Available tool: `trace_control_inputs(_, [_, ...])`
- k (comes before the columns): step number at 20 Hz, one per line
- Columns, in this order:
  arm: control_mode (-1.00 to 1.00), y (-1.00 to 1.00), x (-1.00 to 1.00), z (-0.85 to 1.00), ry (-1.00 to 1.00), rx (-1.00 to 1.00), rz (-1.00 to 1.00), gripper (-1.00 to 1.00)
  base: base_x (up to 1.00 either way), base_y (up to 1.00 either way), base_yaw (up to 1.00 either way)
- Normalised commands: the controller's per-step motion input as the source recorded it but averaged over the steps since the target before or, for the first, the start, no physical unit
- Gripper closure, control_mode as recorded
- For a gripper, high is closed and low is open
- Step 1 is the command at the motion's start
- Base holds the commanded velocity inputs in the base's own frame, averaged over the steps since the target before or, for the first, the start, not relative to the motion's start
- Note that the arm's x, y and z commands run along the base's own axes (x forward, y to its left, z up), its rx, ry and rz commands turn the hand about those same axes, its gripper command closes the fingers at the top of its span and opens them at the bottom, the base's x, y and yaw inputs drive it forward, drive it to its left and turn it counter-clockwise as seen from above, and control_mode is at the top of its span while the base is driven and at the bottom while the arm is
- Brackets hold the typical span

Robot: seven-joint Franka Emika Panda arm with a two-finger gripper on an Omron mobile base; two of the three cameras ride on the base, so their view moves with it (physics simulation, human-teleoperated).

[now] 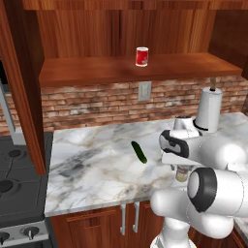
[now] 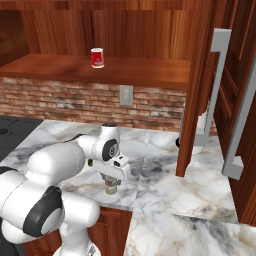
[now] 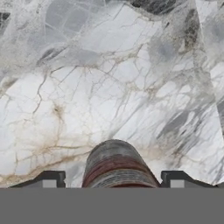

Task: Restock the canned food cabinet by taking the new fresh canned food from the counter and placing it in the cabinet. Then, take the old canned food from the cabinet and place it on the counter.

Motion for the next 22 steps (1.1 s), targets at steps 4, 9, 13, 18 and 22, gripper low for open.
trace_control_inputs(4, [-1.00, 0.00, -0.02, 0.00, 0.00, 0.00, 0.00, 1.00, 0.00, 0.00, 0.00])
trace_control_inputs(9, [-1.00, 0.00, -0.52, 0.24, -0.22, 0.00, 0.00, 1.00, 0.00, 0.00, 0.00])
trace_control_inputs(13, [-1.00, 0.00, -0.74, 0.95, -0.61, 0.00, 0.00, 1.00, 0.00, 0.00, 0.00])
trace_control_inputs(18, [-1.00, 0.00, -0.82, 1.00, -0.65, -0.01, 0.00, 1.00, 0.00, 0.00, 0.00])
trace_control_inputs(22, [-1.00, 0.00, -0.73, 1.00, -0.51, -0.06, 0.00, 1.00, 0.00, 0.00, 0.00])
